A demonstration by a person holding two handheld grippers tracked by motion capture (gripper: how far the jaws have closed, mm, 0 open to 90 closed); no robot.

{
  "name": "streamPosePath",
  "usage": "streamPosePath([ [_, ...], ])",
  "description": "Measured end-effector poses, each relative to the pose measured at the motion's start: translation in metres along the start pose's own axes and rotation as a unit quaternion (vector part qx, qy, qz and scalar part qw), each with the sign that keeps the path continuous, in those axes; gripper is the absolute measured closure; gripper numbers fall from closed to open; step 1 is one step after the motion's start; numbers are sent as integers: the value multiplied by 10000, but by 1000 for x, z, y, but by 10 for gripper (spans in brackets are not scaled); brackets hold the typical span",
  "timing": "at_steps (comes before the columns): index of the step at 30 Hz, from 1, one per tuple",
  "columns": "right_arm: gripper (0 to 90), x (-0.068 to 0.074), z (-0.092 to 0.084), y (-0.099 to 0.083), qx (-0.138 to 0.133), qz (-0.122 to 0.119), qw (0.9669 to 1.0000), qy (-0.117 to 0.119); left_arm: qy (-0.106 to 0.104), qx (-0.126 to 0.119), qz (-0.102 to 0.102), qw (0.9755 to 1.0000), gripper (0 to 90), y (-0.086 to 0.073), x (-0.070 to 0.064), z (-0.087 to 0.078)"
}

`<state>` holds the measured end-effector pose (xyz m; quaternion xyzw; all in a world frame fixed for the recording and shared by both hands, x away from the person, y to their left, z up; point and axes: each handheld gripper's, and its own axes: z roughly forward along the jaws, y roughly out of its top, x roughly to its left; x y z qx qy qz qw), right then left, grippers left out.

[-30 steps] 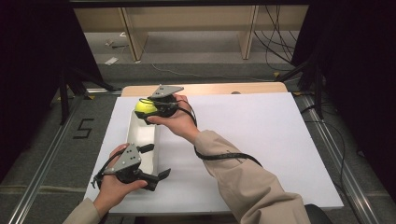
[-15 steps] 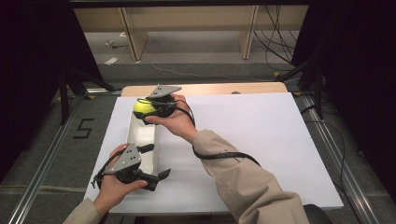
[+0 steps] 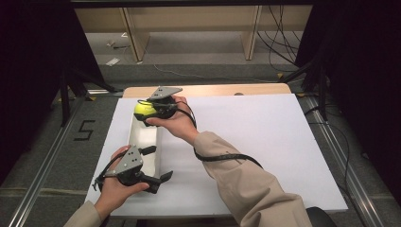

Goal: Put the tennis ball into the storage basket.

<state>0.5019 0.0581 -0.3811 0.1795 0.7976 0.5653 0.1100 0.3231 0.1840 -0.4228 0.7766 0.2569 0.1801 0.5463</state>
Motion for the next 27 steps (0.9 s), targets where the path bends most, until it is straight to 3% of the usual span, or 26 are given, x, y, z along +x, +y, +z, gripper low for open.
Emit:
streamPosePath([
  [27, 275, -2, 8, -4, 89, 44, 9999, -15, -7, -2, -1, 10000, 4, 0, 0, 0],
])
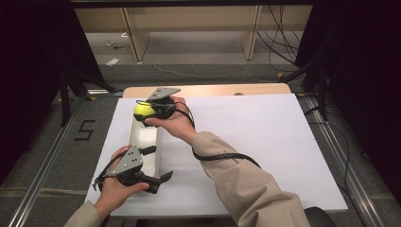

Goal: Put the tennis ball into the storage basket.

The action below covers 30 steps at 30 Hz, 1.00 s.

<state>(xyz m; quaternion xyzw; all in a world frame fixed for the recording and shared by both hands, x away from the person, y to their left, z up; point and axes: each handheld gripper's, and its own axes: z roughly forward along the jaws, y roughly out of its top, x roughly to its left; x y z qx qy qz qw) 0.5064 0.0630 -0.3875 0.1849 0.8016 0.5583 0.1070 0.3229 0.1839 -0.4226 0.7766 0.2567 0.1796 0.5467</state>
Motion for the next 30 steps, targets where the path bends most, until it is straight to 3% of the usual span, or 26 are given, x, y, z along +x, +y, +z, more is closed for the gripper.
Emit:
streamPosePath([
  [30, 275, 2, 6, -4, 72, 3, 10000, 69, -7, -7, -6, 10000, 4, 0, 0, 0],
])
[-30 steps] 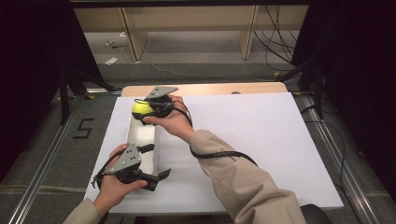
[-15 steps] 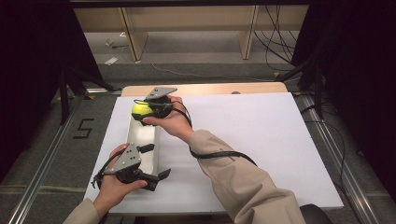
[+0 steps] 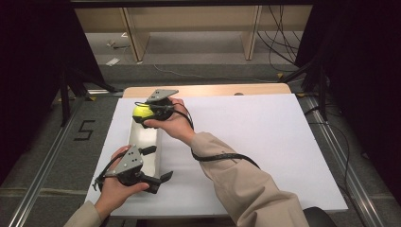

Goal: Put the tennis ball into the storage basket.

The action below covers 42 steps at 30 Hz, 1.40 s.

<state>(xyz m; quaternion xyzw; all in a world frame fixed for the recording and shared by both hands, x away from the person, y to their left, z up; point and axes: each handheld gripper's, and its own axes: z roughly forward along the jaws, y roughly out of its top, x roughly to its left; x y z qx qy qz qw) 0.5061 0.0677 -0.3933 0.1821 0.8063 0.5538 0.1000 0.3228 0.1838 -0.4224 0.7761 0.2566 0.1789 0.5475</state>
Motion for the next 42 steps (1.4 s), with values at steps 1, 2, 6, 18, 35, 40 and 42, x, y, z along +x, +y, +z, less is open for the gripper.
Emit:
streamPosePath([
  [1, 275, 0, 0, 0, 11, -8, 10000, 10, 0, -1, -3, 10000, 4, 0, 0, 0],
  [2, 275, 0, 1, -1, -4, -9, 10000, 3, 0, 0, -2, 10000, 4, 0, 0, 0],
  [6, 275, 1, 2, -1, 21, -20, 10000, 23, -1, -1, -1, 10000, 4, 0, 0, 0],
  [18, 275, 3, 6, -6, 98, -26, 9999, 96, -3, -4, -3, 10000, 4, 0, 0, 0],
  [35, 275, 4, 8, -10, 160, -10, 9998, 144, -7, -12, 1, 10000, 4, 0, 0, 0],
  [40, 275, 4, 9, -11, 196, -3, 9997, 162, -3, -8, 0, 10000, 4, 0, 0, 0],
  [42, 275, 4, 10, -11, 223, -28, 9996, 178, -8, -14, 0, 10000, 4, 0, 0, 0],
])
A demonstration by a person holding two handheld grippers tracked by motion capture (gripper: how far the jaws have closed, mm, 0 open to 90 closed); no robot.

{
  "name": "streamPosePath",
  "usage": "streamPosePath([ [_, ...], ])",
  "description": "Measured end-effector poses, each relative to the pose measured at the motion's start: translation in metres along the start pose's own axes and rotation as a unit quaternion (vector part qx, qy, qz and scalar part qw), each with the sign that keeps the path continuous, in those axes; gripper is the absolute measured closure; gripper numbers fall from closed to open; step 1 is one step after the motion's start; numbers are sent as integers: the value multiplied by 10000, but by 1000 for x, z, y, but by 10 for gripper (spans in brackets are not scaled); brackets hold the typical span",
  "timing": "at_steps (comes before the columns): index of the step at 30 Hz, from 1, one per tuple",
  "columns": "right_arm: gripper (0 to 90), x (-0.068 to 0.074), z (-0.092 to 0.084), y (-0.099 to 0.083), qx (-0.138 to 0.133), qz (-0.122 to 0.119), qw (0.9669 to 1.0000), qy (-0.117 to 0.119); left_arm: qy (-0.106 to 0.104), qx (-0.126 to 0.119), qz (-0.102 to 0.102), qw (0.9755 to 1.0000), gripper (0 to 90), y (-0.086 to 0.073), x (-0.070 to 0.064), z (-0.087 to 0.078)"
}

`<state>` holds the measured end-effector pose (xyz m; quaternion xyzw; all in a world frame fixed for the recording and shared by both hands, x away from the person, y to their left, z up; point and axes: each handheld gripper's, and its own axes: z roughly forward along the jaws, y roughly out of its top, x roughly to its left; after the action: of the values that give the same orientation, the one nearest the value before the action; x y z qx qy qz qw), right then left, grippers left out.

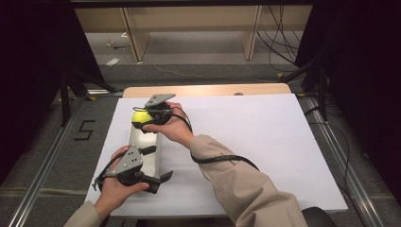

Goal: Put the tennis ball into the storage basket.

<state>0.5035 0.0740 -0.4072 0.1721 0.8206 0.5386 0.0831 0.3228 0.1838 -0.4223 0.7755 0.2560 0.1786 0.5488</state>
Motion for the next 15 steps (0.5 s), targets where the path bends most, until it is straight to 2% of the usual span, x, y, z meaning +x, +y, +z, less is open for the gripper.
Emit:
streamPosePath([
  [15, 275, 1, 4, -5, 91, 24, 9999, 39, -6, 2, 3, 10000, 4, 0, 0, 0],
])
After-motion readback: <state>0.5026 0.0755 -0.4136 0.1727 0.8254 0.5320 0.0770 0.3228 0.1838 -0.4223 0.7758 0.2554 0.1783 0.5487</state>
